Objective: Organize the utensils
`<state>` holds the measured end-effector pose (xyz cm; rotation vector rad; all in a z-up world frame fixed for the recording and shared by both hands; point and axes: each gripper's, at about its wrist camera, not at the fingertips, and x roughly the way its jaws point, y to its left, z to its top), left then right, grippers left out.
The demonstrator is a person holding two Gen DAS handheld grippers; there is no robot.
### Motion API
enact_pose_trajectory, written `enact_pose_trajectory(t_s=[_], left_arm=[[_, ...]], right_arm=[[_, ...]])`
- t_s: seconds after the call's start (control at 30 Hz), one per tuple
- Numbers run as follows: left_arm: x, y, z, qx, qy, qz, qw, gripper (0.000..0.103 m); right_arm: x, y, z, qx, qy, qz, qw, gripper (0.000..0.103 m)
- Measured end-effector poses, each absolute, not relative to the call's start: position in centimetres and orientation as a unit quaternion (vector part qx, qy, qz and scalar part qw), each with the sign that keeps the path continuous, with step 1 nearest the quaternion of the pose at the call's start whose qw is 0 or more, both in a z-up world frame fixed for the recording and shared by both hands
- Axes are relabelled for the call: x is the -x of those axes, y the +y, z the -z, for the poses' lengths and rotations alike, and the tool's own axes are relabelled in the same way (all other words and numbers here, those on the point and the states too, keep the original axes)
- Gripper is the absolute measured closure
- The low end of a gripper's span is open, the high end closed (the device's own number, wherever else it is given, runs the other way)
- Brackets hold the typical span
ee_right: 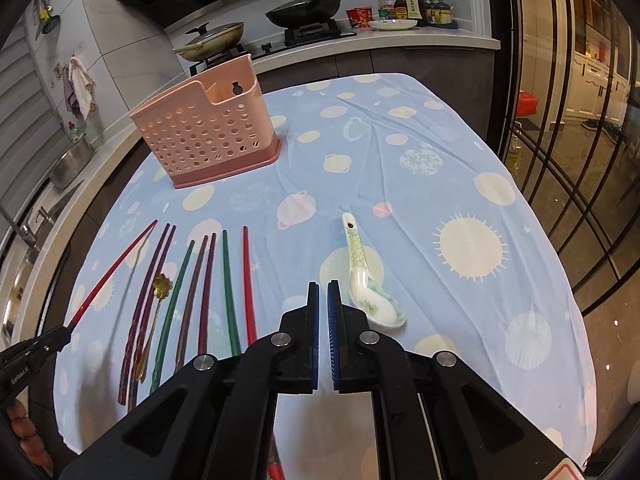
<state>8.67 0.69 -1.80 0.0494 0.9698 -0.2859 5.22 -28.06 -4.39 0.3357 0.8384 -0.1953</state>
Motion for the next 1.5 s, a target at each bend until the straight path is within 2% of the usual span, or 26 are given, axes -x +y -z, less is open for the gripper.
enact_pose_trajectory(t_s=[0.4,0.47,0.53,0.63,0.77,0.9,1.2,1.5], left_arm=[[-11.9,0.0,3.9,-0.027,0.495,0.124,0.860,0.096],[-12.5,0.0,4.2,-0.028,0.499,0.121,0.858,0.096],[-12.8,0.0,4.5,-0.028,0.503,0.117,0.856,0.096],[-13.4,-0.1,4.9,-0.029,0.509,0.116,0.853,0.096],[-13.9,-0.2,5.2,-0.029,0.515,0.116,0.849,0.096],[-14.0,-0.2,5.3,-0.028,0.515,0.117,0.849,0.096],[-13.2,0.8,3.8,-0.019,0.496,0.119,0.860,0.096],[-12.1,2.5,-1.0,0.002,0.440,0.129,0.889,0.096]], right_arm=[[-11.8,-30.0,7.8,-0.132,0.445,0.113,0.879,0.095],[-12.3,-30.2,8.2,-0.127,0.450,0.118,0.876,0.084],[-12.8,-30.5,8.6,-0.126,0.454,0.119,0.874,0.082],[-13.3,-30.6,9.2,-0.124,0.460,0.117,0.872,0.083],[-13.6,-30.6,9.1,-0.119,0.458,0.121,0.873,0.091],[-13.7,-30.6,8.8,-0.121,0.457,0.119,0.873,0.091],[-11.4,-29.5,4.7,-0.136,0.415,0.105,0.893,0.091],[-9.5,-27.9,-0.7,-0.150,0.359,0.069,0.919,0.091]])
